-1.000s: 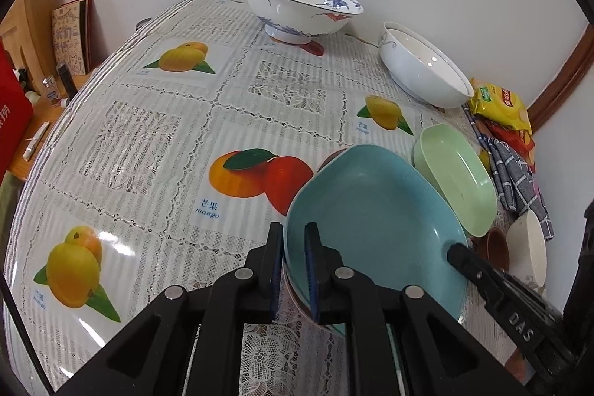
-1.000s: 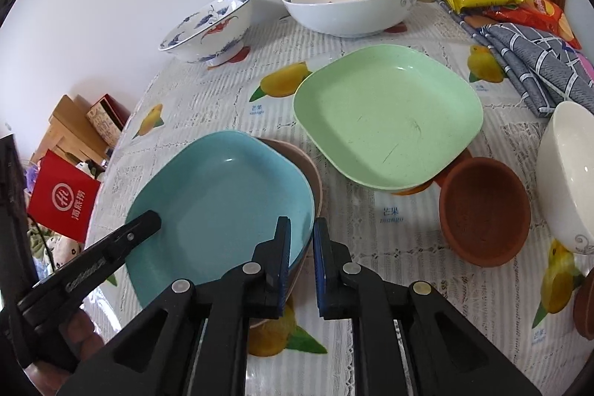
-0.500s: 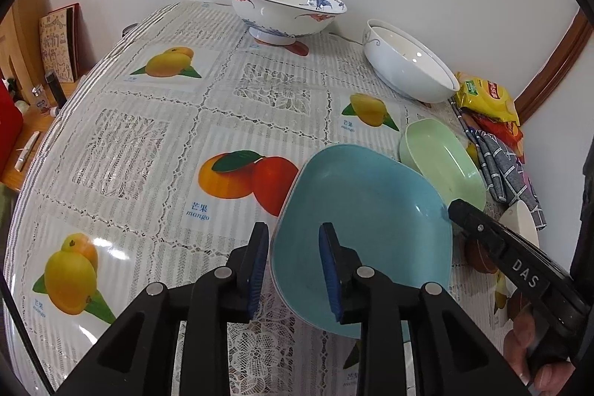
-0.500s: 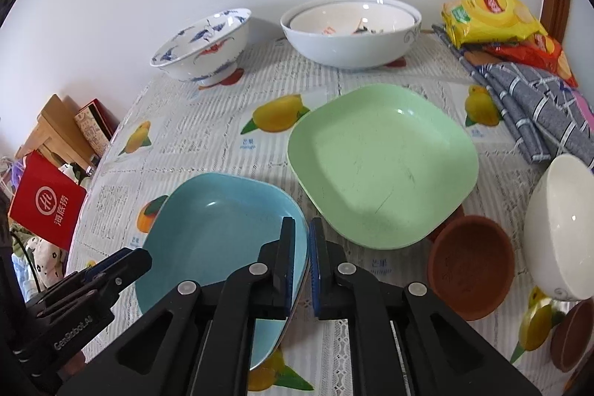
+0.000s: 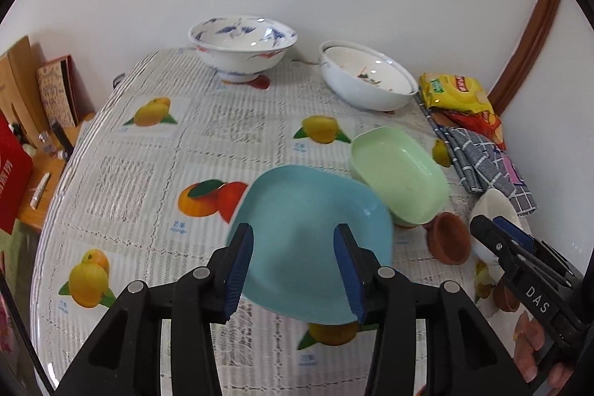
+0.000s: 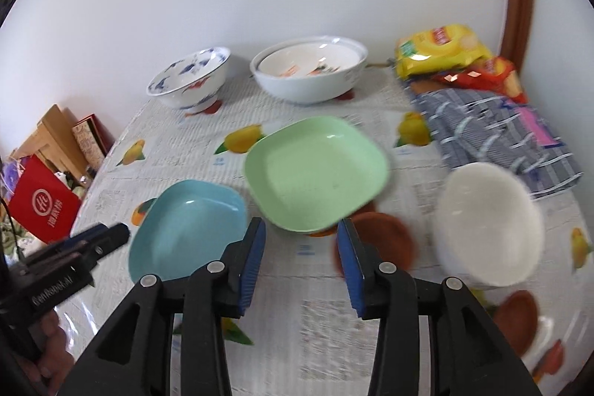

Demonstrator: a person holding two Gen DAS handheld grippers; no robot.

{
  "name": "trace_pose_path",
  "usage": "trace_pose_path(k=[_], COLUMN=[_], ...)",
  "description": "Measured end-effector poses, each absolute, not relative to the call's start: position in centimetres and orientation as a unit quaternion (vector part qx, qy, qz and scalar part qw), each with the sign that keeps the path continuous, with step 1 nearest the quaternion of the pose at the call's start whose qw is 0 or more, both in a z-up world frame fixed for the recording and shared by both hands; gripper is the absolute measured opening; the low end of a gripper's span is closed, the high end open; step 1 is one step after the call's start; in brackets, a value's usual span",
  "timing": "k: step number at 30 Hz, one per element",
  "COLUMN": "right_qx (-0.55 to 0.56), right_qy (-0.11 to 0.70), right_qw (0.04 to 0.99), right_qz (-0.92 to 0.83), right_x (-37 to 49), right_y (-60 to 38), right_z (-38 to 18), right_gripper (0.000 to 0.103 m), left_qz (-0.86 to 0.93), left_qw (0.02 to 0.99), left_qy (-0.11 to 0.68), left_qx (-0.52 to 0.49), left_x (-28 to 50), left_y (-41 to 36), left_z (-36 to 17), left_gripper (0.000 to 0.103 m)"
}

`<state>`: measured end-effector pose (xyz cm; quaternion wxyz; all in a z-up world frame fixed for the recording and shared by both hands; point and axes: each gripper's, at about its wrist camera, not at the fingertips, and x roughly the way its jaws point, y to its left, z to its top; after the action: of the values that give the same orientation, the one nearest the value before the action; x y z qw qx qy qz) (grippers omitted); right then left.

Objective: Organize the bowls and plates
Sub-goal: 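Lower the blue plate onto the table and open the right gripper, then move the right gripper to the green plate rim and close it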

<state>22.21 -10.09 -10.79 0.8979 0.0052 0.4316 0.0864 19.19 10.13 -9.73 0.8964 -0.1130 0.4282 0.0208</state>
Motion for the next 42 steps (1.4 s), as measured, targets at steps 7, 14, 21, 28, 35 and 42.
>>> trace_pose_path(k=[7, 14, 21, 28, 35, 42], right_qx=[0.019, 0.021, 0.038, 0.031, 0.034, 0.028], right_qy=[0.414, 0.398, 0.411, 0.419, 0.426, 0.445], right_qw=[0.908, 0.916, 0.908, 0.903, 0.899, 0.889], right_qz=[0.066, 0.049, 0.072, 0.087, 0.093, 0.100], right_x=[20.3, 19.0, 18.7, 19.9, 23.3, 27.9], right_y=[-14.3, -17.1, -18.3, -17.8, -17.3, -16.5], right_z=[-8.6, -7.0, -6.8, -7.0, -8.0, -10.1], right_gripper=[0.049, 0.050, 0.051, 0.051, 0.051, 0.051], left_qz=[0.022, 0.024, 0.018, 0.021, 0.030, 0.047], left_qw=[0.913, 0.922, 0.918, 0.909, 0.901, 0.890], left_qy=[0.400, 0.383, 0.393, 0.414, 0.432, 0.451], left_qx=[-0.073, -0.051, -0.051, -0.035, -0.035, -0.034], left_x=[18.6, 18.8, 19.7, 21.4, 24.2, 27.7], left_y=[6.3, 3.7, 2.0, 1.0, 1.0, 1.4], left_z=[-6.6, -5.0, -5.0, -5.7, -7.3, -9.2], left_gripper=[0.050, 0.050, 0.050, 0.050, 0.050, 0.050])
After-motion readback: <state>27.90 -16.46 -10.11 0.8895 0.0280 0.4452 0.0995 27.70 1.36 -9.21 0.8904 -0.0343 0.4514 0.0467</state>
